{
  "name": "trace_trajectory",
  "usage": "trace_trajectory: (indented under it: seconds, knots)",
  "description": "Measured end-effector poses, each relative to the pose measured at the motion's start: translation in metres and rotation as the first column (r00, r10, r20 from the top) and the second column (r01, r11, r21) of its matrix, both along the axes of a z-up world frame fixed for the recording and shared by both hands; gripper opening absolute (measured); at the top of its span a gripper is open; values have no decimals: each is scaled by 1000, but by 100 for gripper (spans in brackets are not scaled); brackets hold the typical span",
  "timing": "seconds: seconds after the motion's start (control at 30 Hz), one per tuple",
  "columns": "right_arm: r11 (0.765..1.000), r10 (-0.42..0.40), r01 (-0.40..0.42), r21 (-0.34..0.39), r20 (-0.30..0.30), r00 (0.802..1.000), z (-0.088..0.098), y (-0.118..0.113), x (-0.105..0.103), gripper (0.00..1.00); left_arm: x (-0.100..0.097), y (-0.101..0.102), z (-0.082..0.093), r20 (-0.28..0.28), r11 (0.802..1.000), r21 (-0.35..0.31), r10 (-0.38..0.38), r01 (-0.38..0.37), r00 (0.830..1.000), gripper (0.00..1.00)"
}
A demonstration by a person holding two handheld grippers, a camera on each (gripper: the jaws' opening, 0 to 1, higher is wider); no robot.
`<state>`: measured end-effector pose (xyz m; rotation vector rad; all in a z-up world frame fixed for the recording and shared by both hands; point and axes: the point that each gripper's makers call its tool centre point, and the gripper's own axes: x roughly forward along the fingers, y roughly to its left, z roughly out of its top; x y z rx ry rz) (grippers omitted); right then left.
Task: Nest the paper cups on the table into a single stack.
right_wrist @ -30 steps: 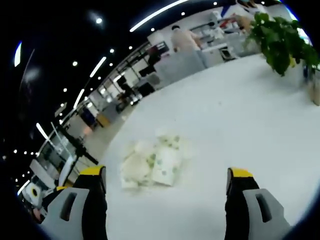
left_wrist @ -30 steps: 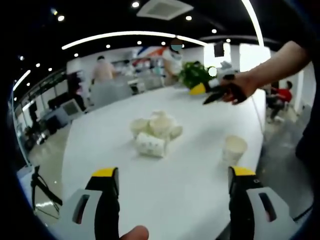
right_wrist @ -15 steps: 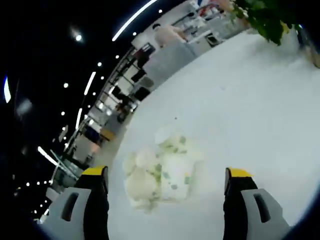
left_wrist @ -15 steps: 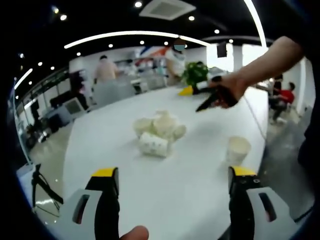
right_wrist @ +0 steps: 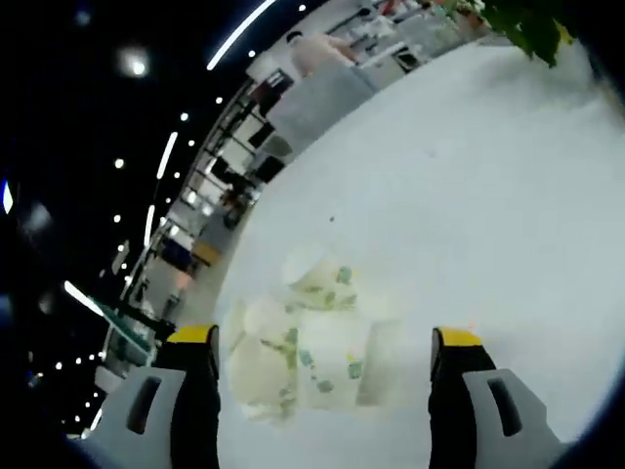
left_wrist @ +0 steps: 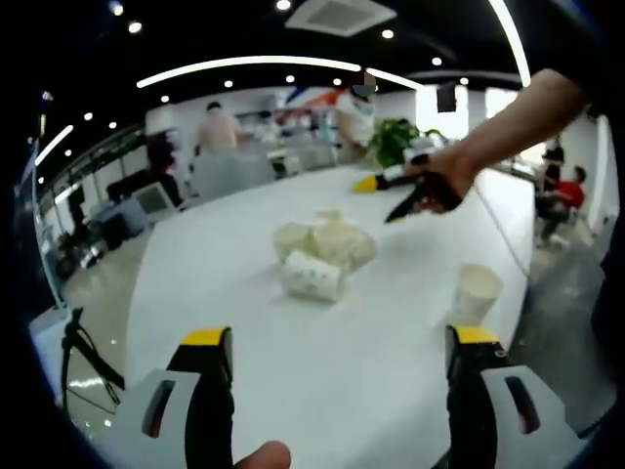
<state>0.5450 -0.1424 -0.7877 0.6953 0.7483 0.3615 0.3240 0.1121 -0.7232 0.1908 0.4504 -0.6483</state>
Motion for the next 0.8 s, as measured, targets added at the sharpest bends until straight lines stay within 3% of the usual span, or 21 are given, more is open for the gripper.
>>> trace_trajectory:
  seconds: [0.47,0.8]
  knots:
    - [999,15,-13,32,-79,997,-19,7,3,74,8,1,-9,-10,1000,-5,5,-5,1000,89]
    - [999,45,-42,28,-81,996,-20,19,7,69,3,9,-15,-21,999,-15,30,-30,999,89]
